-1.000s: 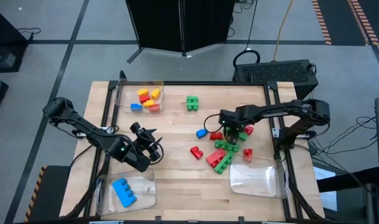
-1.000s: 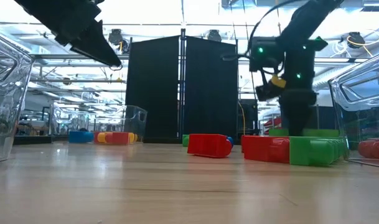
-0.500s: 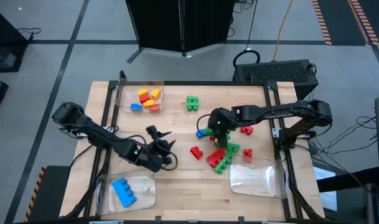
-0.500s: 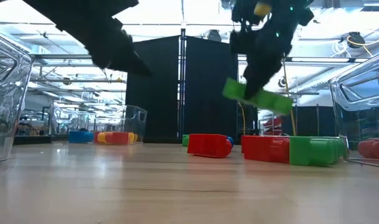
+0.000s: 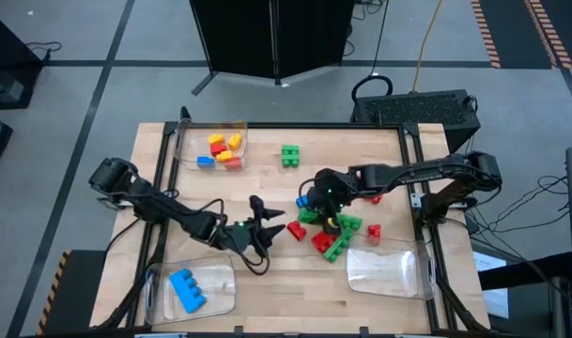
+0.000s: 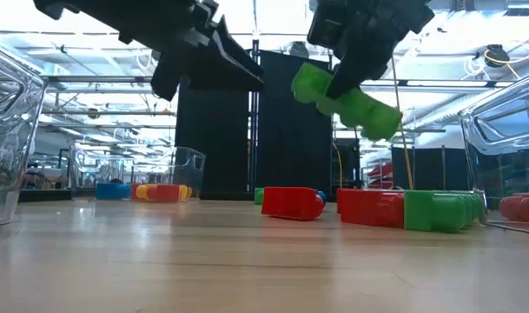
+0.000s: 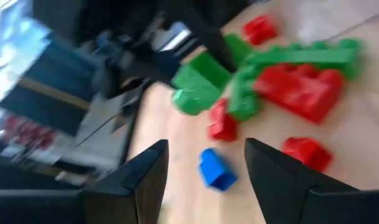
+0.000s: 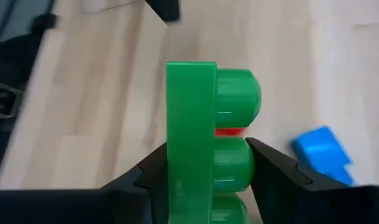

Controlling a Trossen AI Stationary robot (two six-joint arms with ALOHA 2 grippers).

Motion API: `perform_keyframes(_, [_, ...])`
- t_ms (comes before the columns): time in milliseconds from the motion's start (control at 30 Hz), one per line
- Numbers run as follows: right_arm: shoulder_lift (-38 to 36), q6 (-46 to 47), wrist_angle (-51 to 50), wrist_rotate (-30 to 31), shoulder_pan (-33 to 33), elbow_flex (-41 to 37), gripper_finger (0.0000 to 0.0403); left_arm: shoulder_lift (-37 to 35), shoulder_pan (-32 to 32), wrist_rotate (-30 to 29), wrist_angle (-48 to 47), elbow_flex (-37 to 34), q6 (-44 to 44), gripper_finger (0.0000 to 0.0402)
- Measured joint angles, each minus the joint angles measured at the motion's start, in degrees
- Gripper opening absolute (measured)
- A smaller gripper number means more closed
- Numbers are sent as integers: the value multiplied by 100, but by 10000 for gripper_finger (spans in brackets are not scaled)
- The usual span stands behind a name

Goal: Sort blocks by size
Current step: Put the four-stud green game piece into the bottom left transparent bin

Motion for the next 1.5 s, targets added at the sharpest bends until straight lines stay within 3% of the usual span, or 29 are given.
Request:
perform_keyframes(133, [29, -19, 297, -353, 152, -2, 166, 0, 132, 783, 126, 0, 428, 212])
perform_keyframes(333, [176, -17, 673, -476, 293, 5, 166, 0, 280, 1061, 600, 2, 665, 212])
perform_keyframes(533, [277, -16, 663, -467, 302, 0, 166, 0, 316, 2037, 684, 2, 1003, 212])
perform_keyframes(867, [561, -15, 936, -754, 317, -1, 166, 2, 417, 2307, 612, 2, 1279, 217])
perform_keyframes(1233, [595, -4, 1027, -921, 322, 0, 167, 0, 430, 2300, 441, 4, 1344, 287])
perform_keyframes(1500, [595, -13, 1522, -896, 322, 0, 167, 0, 446, 2453, 371, 4, 1421, 295])
